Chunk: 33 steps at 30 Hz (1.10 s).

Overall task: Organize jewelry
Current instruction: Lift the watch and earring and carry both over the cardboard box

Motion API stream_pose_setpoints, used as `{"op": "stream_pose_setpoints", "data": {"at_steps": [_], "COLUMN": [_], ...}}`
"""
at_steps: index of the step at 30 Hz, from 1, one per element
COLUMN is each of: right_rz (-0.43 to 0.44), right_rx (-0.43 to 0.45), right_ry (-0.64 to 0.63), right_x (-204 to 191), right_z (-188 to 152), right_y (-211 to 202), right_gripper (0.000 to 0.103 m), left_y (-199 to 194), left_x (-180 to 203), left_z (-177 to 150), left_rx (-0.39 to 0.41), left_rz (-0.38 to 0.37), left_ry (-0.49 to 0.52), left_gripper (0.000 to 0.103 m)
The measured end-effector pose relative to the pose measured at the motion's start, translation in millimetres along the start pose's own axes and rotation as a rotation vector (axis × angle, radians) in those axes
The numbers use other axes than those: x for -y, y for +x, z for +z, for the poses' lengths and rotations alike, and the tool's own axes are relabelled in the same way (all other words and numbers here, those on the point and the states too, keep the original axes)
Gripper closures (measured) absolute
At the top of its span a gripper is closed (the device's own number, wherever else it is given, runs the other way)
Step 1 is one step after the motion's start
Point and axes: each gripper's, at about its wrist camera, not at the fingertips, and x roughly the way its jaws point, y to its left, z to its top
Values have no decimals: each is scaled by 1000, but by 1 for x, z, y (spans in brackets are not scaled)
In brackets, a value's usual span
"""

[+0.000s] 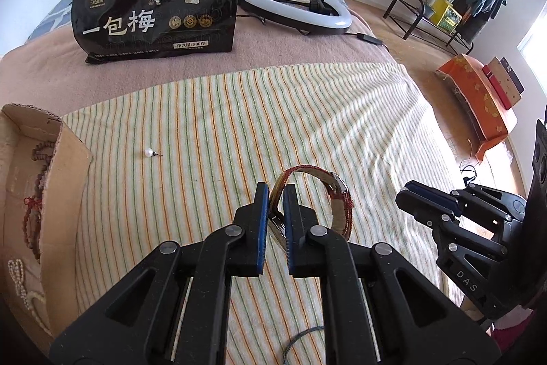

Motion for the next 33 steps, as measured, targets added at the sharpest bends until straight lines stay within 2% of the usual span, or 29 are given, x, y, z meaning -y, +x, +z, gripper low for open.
{"op": "stream_pose_setpoints", "data": {"at_steps": [8,14,23,33], "right_rz": [19,39,87,148], "right_rx": [76,118,152,171], "right_ry": [0,-24,-84,-154], "right_x": [-20,-44,-92,-151], "right_z": [14,22,33,55], "right_y": [-36,-57,-73,-72], "right_gripper": [96,96,96,96], "left_y": [-51,-92,-140,-179], "left_x": [-13,-31,-76,-138], "left_z": [0,-5,-19,-35], "left_rx": [67,124,178,216], "left_rz": [6,38,79,140], "left_ry": [-3,-2,-48,-122], "left_gripper": [96,96,96,96]}}
